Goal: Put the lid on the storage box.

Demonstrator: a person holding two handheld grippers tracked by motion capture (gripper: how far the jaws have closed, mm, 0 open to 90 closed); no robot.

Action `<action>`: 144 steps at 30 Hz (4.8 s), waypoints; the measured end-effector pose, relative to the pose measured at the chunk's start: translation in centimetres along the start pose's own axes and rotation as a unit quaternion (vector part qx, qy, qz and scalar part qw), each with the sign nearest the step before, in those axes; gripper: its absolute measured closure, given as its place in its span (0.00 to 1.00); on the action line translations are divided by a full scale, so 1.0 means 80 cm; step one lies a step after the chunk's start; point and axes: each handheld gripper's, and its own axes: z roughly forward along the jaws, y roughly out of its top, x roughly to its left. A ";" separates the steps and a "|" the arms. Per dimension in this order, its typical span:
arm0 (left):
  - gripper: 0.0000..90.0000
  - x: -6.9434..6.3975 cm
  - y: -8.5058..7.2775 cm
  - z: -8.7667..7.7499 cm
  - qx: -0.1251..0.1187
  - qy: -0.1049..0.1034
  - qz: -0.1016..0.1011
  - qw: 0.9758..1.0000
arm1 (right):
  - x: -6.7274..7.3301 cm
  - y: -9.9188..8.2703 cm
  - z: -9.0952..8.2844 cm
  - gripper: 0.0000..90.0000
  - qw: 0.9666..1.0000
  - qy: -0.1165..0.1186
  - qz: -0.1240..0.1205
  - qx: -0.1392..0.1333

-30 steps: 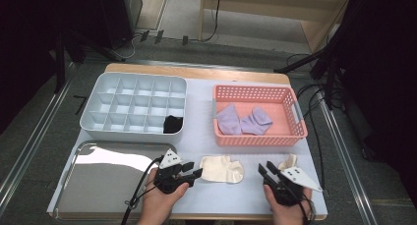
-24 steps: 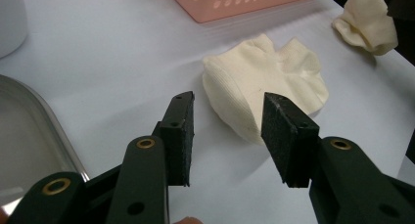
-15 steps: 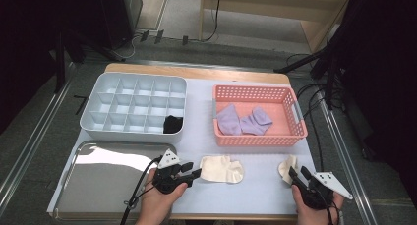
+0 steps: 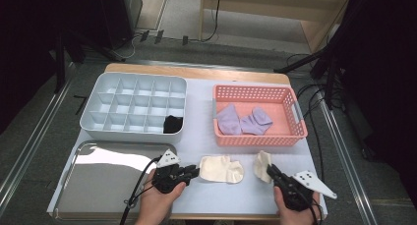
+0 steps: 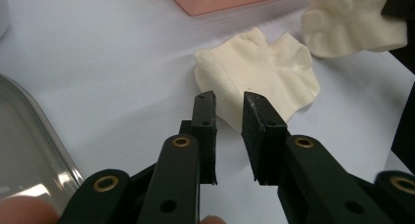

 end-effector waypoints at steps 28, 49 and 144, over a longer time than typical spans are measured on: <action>0.84 0.001 -0.001 0.000 0.001 -0.012 -0.004 1.000 | 0.044 -0.027 0.045 0.67 0.997 0.058 0.002 0.052; 0.97 -0.001 0.004 0.020 0.039 0.006 -0.016 0.999 | 0.042 -0.028 0.079 0.97 0.993 0.045 -0.011 0.108; 0.78 -0.007 -0.003 0.006 0.002 0.007 -0.008 1.000 | 0.124 -0.061 0.045 0.81 0.975 0.179 -0.083 0.103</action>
